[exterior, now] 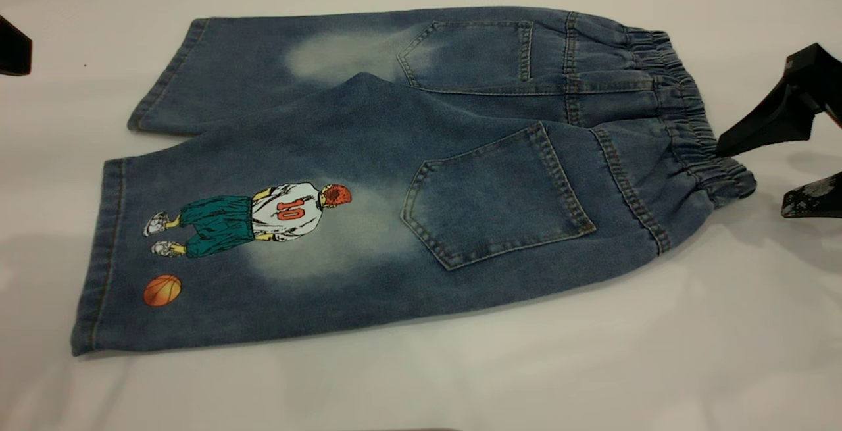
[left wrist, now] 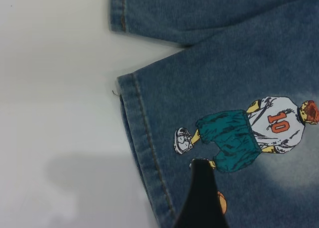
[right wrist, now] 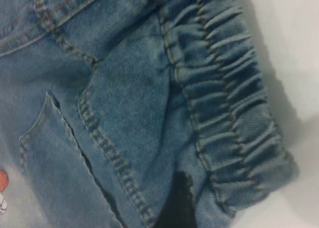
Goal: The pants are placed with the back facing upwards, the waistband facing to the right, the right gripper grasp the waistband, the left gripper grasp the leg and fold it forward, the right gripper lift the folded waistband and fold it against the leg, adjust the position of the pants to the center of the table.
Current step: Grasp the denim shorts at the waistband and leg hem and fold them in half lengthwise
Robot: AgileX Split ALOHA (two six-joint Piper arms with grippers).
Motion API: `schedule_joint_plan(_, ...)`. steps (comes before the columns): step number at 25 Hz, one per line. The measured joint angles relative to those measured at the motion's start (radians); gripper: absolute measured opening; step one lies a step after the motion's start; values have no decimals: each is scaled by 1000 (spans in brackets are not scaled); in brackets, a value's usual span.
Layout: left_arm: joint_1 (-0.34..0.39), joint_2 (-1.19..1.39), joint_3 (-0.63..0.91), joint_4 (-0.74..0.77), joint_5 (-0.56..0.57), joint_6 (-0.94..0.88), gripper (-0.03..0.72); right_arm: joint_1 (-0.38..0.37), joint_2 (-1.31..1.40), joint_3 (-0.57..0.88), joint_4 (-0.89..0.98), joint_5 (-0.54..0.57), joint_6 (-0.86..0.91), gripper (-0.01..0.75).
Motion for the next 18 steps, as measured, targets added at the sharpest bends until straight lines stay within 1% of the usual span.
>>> schedule_joint_plan(14, 0, 0, 0, -1, -5, 0, 517, 0, 2, 0, 1, 1, -26, 586)
schedule_joint_plan(18, 0, 0, 0, -18, -5, 0, 517, 0, 42, -22, 1, 10, -31, 586)
